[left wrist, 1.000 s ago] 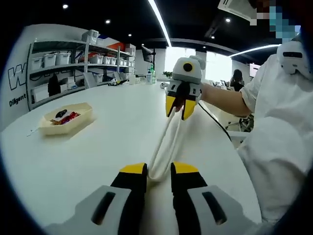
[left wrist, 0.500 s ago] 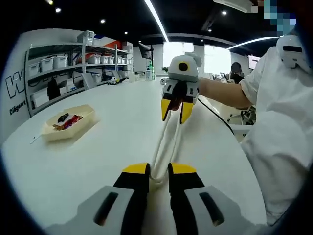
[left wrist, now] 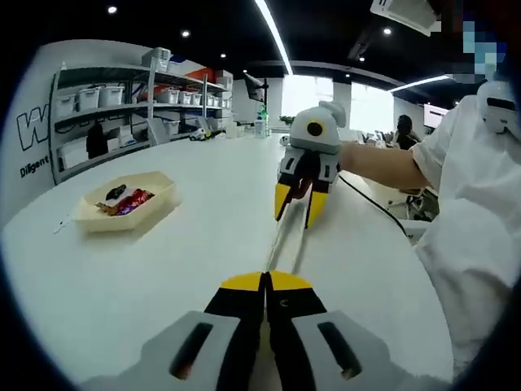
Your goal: Place the target food into the container with the food tongs after gripping and lifting it, then release it inside without dropping or visibly crushing the food.
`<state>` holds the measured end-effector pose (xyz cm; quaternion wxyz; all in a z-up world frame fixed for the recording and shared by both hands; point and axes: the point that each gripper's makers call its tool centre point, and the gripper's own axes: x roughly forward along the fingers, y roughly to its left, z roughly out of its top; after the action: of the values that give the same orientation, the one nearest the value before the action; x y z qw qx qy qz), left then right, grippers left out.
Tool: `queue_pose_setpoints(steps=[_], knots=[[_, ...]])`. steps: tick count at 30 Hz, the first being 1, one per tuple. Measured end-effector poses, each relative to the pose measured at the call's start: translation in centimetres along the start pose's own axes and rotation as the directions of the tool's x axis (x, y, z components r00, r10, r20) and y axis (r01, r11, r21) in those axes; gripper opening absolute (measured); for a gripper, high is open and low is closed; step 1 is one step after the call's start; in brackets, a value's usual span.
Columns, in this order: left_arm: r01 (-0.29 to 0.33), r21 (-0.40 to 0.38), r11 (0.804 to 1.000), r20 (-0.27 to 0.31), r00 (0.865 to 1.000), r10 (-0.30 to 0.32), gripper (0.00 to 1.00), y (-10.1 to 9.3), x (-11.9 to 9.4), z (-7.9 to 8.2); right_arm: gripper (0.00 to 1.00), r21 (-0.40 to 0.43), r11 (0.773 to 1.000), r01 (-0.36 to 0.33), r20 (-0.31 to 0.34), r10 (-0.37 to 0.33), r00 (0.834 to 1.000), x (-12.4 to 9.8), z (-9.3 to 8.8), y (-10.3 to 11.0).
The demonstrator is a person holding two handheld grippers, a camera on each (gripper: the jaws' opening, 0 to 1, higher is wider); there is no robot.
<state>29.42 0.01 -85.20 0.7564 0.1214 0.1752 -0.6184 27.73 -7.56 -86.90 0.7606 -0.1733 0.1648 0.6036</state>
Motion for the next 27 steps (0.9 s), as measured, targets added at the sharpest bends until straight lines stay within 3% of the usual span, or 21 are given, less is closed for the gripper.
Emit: queue_pose_setpoints(steps=[3, 5, 7, 17, 27], knots=[[0.017, 0.008, 1.0, -0.008, 1.0, -0.017, 0.07, -0.4, 0.0, -0.2, 0.13, 0.008, 1.0, 0.0, -0.001, 0.0, 1.0, 0.0, -0.1, -0.2], [0.001, 0.013, 1.0, -0.004, 1.0, -0.001, 0.26, 0.0, -0.2, -0.2, 0.13, 0.011, 1.0, -0.002, -0.002, 0.002, 1.0, 0.0, -0.2, -0.2], [-0.02, -0.001, 1.0, -0.013, 1.0, 0.02, 0.35, 0.4, -0.3, -0.4, 0.13, 0.008, 1.0, -0.003, -0.004, 0.003, 1.0, 0.0, -0.2, -0.3], [-0.004, 0.039, 0.999, -0.065, 0.998, 0.007, 0.18, 0.4, 0.4, -1.7, 0.14, -0.001, 1.0, -0.012, -0.012, 0.012, 1.0, -0.1, -0.3, -0.4], [0.0, 0.051, 0.999, -0.048, 0.999, 0.003, 0.17, 0.4, -0.2, -1.1, 0.15, -0.008, 1.0, -0.01, -0.021, 0.01, 1.0, -0.3, -0.2, -0.7]])
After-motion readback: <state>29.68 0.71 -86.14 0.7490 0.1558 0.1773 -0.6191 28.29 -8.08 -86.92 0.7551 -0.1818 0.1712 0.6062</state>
